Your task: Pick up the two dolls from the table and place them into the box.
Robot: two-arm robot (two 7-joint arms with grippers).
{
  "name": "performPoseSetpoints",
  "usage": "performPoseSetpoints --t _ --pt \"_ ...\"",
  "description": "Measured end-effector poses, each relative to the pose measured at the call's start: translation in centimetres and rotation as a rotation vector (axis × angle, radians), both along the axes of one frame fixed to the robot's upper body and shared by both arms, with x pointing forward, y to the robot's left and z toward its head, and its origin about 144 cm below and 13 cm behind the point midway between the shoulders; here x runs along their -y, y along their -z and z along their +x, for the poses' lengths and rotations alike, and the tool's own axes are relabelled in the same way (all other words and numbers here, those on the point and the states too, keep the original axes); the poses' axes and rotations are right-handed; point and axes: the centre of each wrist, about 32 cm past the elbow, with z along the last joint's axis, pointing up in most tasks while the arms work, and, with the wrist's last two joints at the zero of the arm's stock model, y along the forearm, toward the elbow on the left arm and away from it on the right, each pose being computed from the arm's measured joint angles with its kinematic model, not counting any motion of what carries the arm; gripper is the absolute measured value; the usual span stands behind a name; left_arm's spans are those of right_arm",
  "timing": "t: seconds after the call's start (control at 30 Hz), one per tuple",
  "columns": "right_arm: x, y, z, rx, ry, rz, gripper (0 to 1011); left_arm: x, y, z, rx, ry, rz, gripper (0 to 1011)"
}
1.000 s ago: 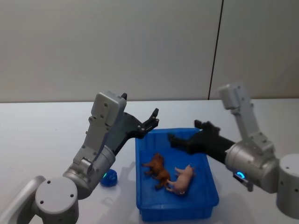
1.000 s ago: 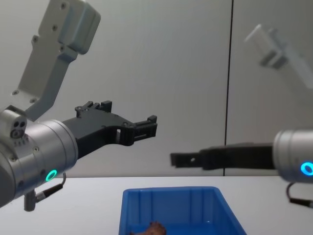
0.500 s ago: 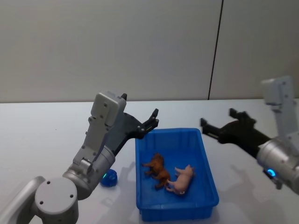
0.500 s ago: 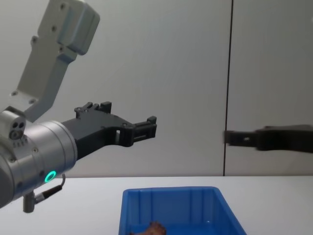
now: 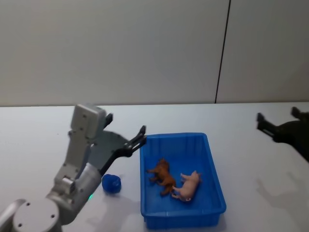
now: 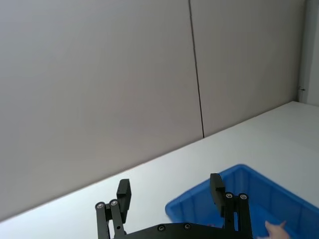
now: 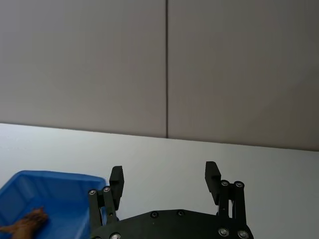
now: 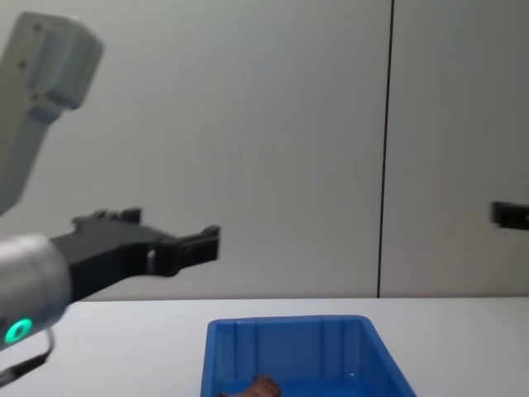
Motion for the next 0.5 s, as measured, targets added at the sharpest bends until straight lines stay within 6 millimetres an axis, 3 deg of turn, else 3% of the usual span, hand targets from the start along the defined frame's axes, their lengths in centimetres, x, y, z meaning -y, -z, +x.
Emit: performPoseSetpoints --t 0.3,0.5 --pt "2.3 0.0 -1.0 0.024 0.110 -0.009 1001 -2.9 0.6 -1.9 -0.111 -0.041 -0.017 1001" --pt "3.0 -0.1 -1.3 0.032 0.146 -0.013 1001 -4.0 0.9 -2.1 -0.157 -0.019 -0.011 1001"
